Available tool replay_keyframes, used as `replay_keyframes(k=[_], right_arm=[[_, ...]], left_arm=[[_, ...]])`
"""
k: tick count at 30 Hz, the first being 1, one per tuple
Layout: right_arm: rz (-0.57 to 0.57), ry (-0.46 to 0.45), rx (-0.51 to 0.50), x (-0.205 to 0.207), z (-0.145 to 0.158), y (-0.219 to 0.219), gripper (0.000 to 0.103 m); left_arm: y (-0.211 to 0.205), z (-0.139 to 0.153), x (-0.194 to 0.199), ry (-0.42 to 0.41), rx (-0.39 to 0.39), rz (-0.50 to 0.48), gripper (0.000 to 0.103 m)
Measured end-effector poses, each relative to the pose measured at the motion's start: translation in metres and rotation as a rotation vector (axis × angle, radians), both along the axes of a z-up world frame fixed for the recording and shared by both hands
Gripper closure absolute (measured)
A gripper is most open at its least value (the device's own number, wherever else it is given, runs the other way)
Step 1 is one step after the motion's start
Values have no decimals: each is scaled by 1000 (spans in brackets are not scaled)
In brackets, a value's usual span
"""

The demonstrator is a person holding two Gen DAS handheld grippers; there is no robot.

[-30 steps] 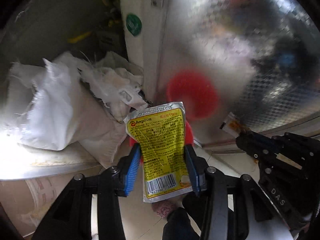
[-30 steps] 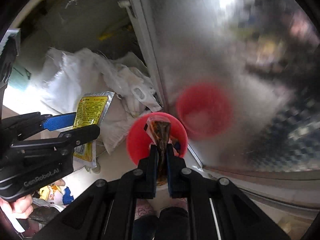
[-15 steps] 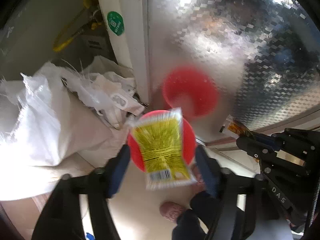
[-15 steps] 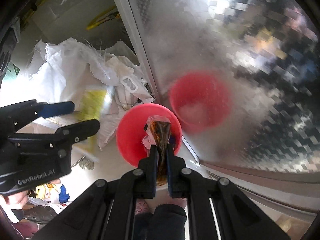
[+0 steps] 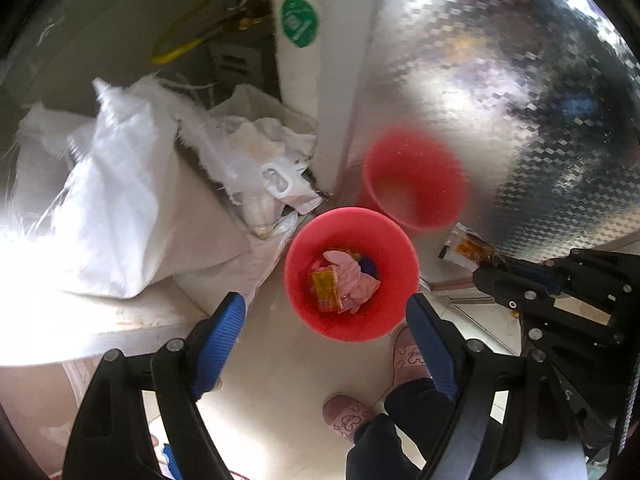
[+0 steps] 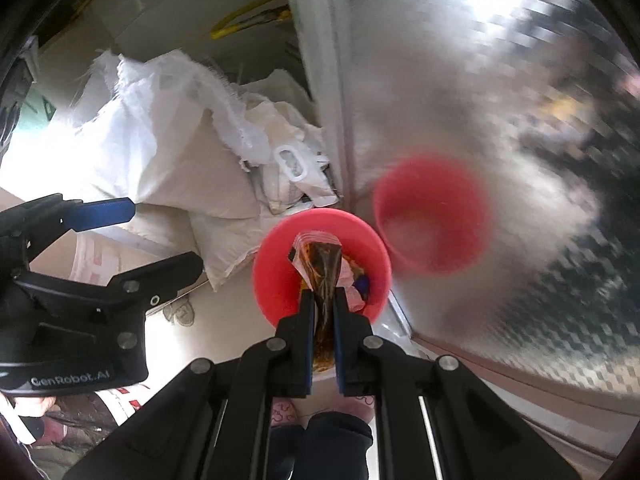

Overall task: Collect trash
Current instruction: 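Open the right gripper to drop the sauce packet into the red bin, then raise both tools back up to the counter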

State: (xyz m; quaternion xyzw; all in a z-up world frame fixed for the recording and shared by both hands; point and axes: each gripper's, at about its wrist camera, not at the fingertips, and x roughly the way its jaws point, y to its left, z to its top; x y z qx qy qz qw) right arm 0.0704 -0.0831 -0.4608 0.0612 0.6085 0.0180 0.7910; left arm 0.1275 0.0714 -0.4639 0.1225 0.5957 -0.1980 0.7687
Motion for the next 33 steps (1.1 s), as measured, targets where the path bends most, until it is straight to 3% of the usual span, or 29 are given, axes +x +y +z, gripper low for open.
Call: replay_keyframes(k=[12, 16, 21, 25, 33], right_arm=[[118, 7, -52, 17, -11, 28, 91], [118, 15, -52, 19, -11, 31, 66], [124, 0, -88, 18, -5, 37, 56], [121, 4, -96, 13, 8, 39, 52], [82, -30, -122, -9, 54, 44, 47]], left_arm=[[33, -9, -1, 17, 14, 133, 22], [39, -9, -1, 32, 3, 169, 22], [44, -4, -5, 21, 7, 190, 22], [48, 7, -9, 22, -1, 197, 22], [54, 58, -30, -9, -12, 178, 22]])
